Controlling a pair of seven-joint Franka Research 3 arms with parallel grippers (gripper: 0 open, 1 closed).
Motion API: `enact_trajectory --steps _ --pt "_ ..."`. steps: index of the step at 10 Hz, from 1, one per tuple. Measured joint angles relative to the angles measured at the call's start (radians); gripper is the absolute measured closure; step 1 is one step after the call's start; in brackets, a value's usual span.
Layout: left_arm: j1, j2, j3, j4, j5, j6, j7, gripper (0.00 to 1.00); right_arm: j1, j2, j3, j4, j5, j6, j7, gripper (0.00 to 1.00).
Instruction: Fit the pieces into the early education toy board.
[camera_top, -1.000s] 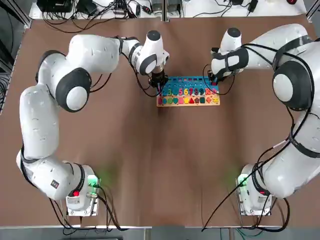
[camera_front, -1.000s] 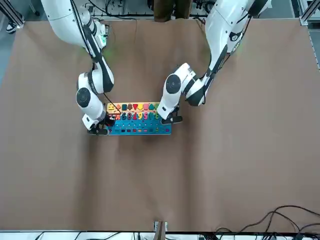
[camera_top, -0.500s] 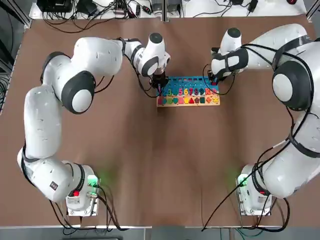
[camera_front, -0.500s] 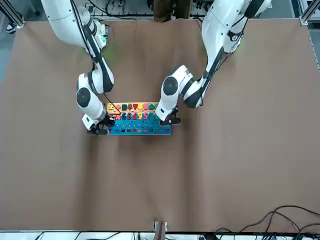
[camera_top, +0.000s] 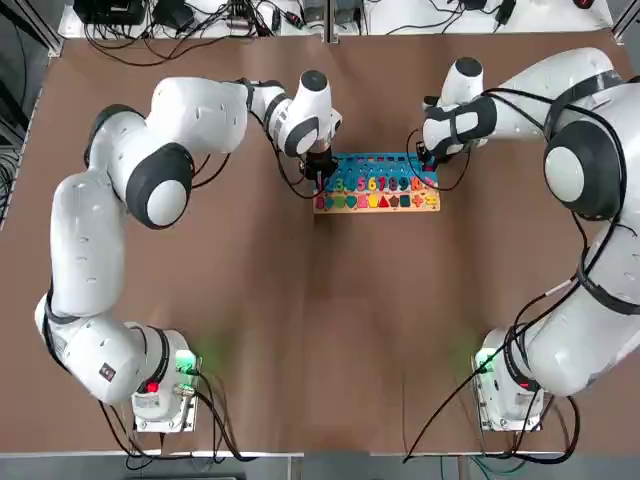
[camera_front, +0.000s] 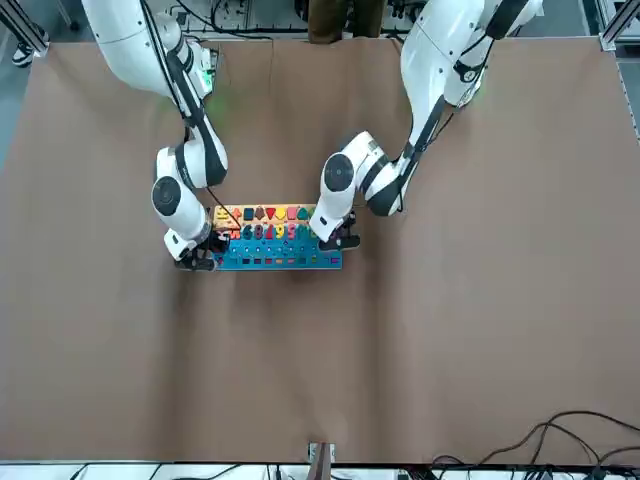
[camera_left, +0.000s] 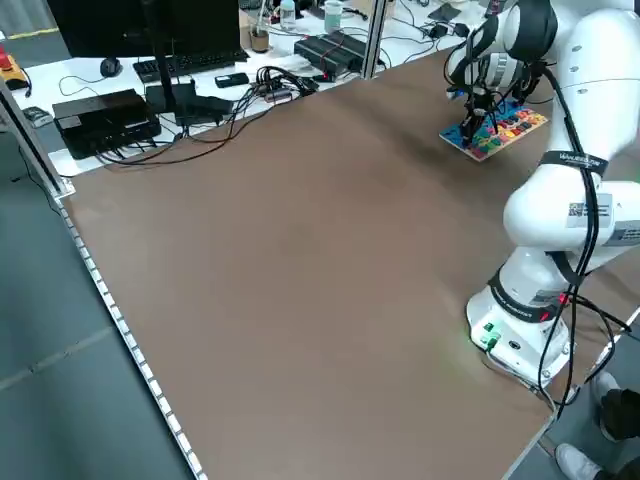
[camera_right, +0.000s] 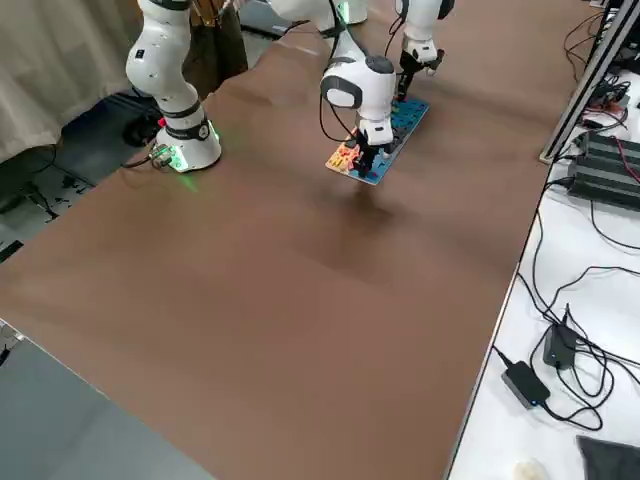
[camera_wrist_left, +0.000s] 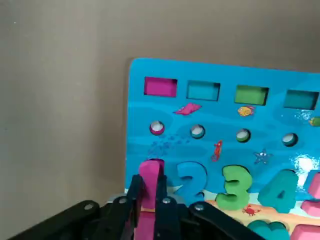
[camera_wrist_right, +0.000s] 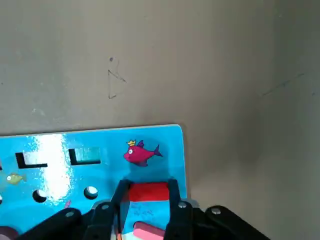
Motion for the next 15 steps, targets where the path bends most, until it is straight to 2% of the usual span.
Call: enact_trajectory --steps 5,10,15 --pt "-0.012 0.003 0.000 0.005 0.000 0.000 0.000 0.85 0.000 0.000 0.000 0.000 0.000 0.000 0.001 0.64" --pt "-0.011 0.008 0.010 0.010 0.000 0.001 0.000 0.85 0.002 0.005 0.001 0.000 0.000 0.001 0.013 0.51" --pt "-0.012 0.014 0.010 0.014 0.000 0.000 0.000 0.85 0.006 -0.004 0.002 0.005 0.000 -0.026 0.023 0.49"
